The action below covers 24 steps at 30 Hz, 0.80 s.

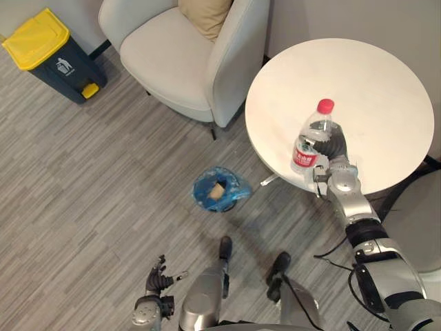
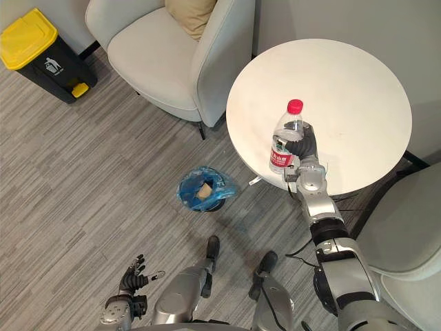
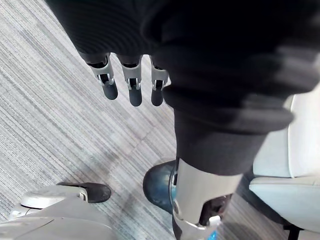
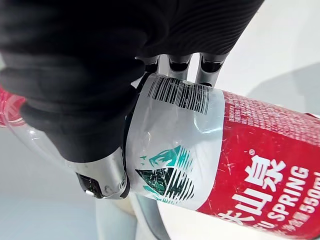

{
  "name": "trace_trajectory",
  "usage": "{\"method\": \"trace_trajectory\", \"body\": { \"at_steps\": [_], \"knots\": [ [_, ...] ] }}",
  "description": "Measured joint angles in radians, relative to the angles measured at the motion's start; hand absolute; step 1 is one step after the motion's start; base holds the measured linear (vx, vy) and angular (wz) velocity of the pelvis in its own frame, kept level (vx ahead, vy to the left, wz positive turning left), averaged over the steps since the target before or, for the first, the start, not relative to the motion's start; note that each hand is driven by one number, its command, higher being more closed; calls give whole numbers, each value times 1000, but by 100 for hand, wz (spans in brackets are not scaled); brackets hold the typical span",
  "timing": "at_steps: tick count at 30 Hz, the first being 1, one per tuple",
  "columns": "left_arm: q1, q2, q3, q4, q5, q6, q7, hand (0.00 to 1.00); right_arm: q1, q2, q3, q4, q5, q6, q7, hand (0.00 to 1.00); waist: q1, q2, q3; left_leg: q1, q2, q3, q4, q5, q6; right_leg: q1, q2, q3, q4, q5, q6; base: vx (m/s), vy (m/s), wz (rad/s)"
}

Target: Gather rubbish on tea table into small bin, then transfer packed bag to large trash can.

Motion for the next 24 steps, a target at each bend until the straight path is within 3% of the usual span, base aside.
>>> {"method": "trace_trajectory", "body": {
  "at_steps": [2, 5, 7, 8, 9, 11, 13, 16, 18, 19, 20, 21, 22, 24],
  "knots": [
    [0, -3, 0, -18, 0, -1, 0, 0, 111, 35, -18, -113, -21, -34, 5, 100, -4, -2, -3, 16, -7, -33, -1, 2, 0, 29, -8, -38, 22, -32, 5, 112, -66, 49],
    [-3, -11, -2, -21, 1, -2, 0, 0, 213, 81, -17, -161, -30, -41, 15, 100, -14, -21, -19, 12, -22, -26, -8, 42, 1, 56, -35, -100, 44, -67, 8, 32, -18, 74],
    [-4, -20, -2, -21, 2, 2, -1, 0, 276, 121, -12, -185, -31, -42, 32, 100, -37, -27, -22, 4, -14, 160, -8, 40, 53, 96, -47, -171, 43, -81, 7, -51, 53, 86],
    [-6, -24, -1, -18, 3, 4, -2, 0, 312, 146, -4, -194, -33, -42, 46, 100, -47, -31, -30, 5, 12, 327, 12, -21, 111, 110, -50, -199, 62, -98, 16, -28, 78, 71],
    [-5, -23, 0, -17, 3, 6, -3, 0, 343, 164, 19, -205, -39, -41, 51, 100, -51, -49, -51, -1, 48, 475, 40, -54, 105, 115, -57, -216, 61, -100, 21, 14, 79, 67],
    [-21, -22, -5, -3, 13, 11, -5, 0, 391, 179, 37, -262, -48, -42, 70, 100, -51, -61, -63, 0, 66, 558, 84, -60, 103, 123, -74, -231, 68, -107, 45, 115, 91, 41],
    [-20, -17, -9, 4, 23, 12, -5, 0, 402, 196, 49, -265, -59, -42, 72, 100, -52, -72, -70, 10, 45, 544, 83, -62, 102, 127, -91, -231, 85, -116, 60, 92, 82, 19],
    [-14, -13, -37, 7, 45, 19, -9, 0, 423, 211, 98, -256, -90, -42, 95, 100, -53, -90, -77, 31, -3, 534, 122, -138, 104, 118, -195, -202, 232, -171, 100, 85, 108, 19],
    [-14, -5, -52, 4, 50, 19, -9, 0, 415, 212, 136, -239, -118, -41, 109, 100, -55, -91, -78, 27, -9, 529, 178, -177, 111, 55, -255, -130, 396, -170, 88, 120, 115, 7],
    [-16, 8, -61, 4, 56, 19, -9, 0, 411, 213, 160, -228, -138, -40, 113, 100, -57, -93, -76, 17, -5, 515, 223, -199, 123, -8, -282, -56, 531, -140, 42, 141, 99, 11],
    [-17, 16, -65, 3, 60, 19, -9, 0, 406, 212, 173, -215, -148, -40, 113, 100, -60, -93, -76, 14, 2, 506, 245, -212, 127, -45, -284, -9, 594, -119, 10, 124, 23, 37],
    [-20, 39, -80, 3, 64, 20, -8, 0, 391, 213, 194, -181, -157, -36, 115, 100, -64, -93, -72, 11, 16, 474, 278, -229, 129, -94, -259, 78, 664, -158, 6, 117, -28, 60],
    [-22, 50, -85, 2, 65, 19, -7, 0, 367, 210, 215, -147, -159, -32, 115, 100, -71, -92, -68, 9, 29, 449, 292, -233, 128, -120, -221, 131, 655, -207, 11, 107, -53, 69],
    [-39, 64, -87, 2, 65, 18, -5, 0, 293, 196, 247, -118, -179, -31, 114, 100, -79, -91, -45, -11, 38, 404, 309, -231, 123, -159, -160, 186, 547, -230, 10, 59, -111, 77]
  ]
}}
